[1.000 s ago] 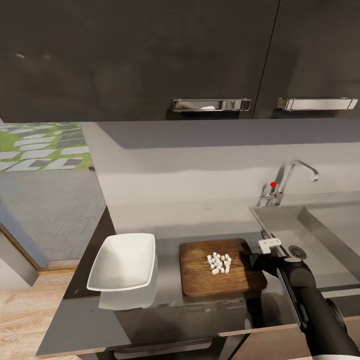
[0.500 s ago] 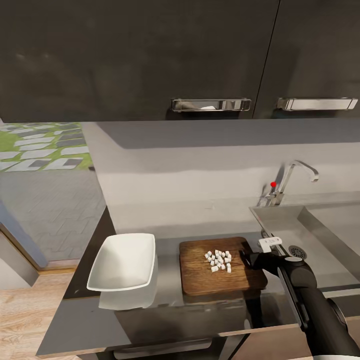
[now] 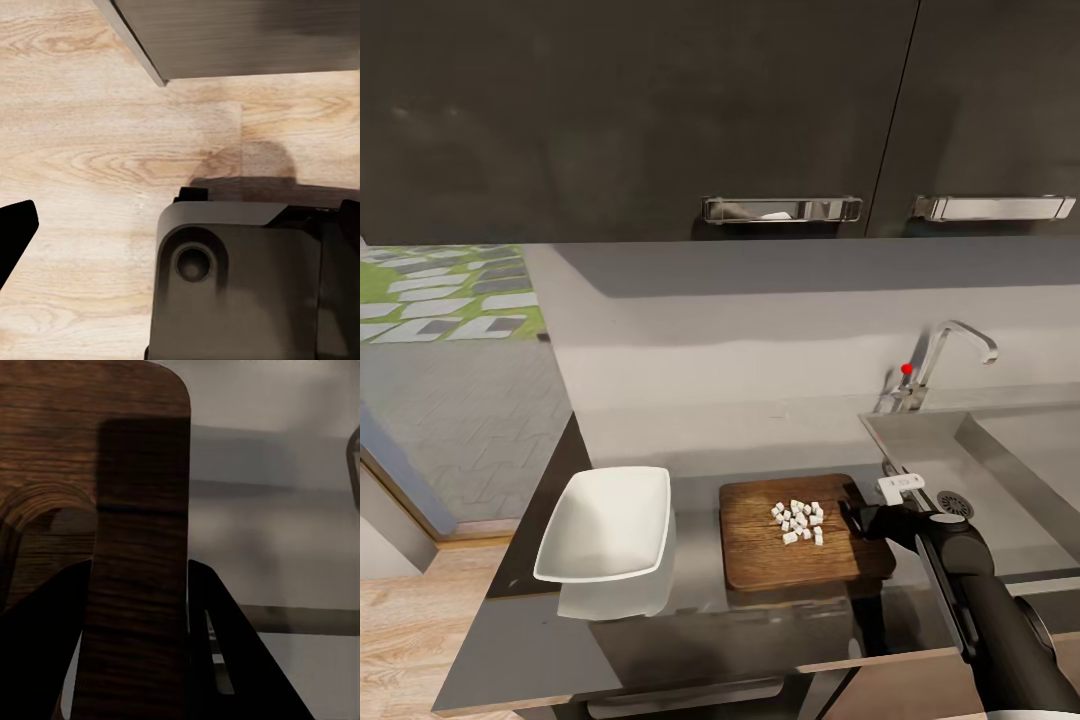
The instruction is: In the kitchen, take the Vidalia onion out of the sink, dice it on the chopping board with the paring knife, put the diced onion into the bowl on the countertop, then place both the paring knife and the chopping board into the sink.
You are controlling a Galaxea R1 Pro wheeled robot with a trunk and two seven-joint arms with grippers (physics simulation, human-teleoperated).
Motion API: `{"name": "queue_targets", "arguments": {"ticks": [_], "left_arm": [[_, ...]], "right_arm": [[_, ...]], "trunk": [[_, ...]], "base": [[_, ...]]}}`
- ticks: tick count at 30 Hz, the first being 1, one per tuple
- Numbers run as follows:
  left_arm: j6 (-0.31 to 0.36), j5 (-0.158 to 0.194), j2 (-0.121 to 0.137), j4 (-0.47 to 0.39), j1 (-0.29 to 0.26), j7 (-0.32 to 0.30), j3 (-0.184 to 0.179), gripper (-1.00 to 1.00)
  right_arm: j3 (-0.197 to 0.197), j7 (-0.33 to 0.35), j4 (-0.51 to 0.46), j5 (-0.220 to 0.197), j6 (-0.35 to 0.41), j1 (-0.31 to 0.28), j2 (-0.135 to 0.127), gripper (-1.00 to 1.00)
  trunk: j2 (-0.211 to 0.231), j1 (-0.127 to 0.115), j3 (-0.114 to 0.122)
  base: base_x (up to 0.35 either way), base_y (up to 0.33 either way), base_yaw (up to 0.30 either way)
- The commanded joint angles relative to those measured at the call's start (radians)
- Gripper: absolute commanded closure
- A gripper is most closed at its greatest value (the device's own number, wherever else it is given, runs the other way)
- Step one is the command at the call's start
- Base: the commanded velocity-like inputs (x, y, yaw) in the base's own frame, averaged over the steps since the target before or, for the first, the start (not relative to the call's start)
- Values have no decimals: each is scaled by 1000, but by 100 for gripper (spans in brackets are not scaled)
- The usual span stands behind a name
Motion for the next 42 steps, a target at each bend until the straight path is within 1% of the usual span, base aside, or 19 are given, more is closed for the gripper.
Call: {"name": "queue_targets", "arguments": {"ticks": [1,42], "left_arm": [[-7,10,-1,4,-2,1,-8,-100],[-6,9,-2,3,-2,0,-7,-100]], "right_arm": [[-1,9,-1,10,3,-1,0,100],[-2,11,-13,9,3,-1,0,100]], "trunk": [[-1,0,-1],[-1,0,-1]], "base": [[0,0,0],[0,0,0]]}}
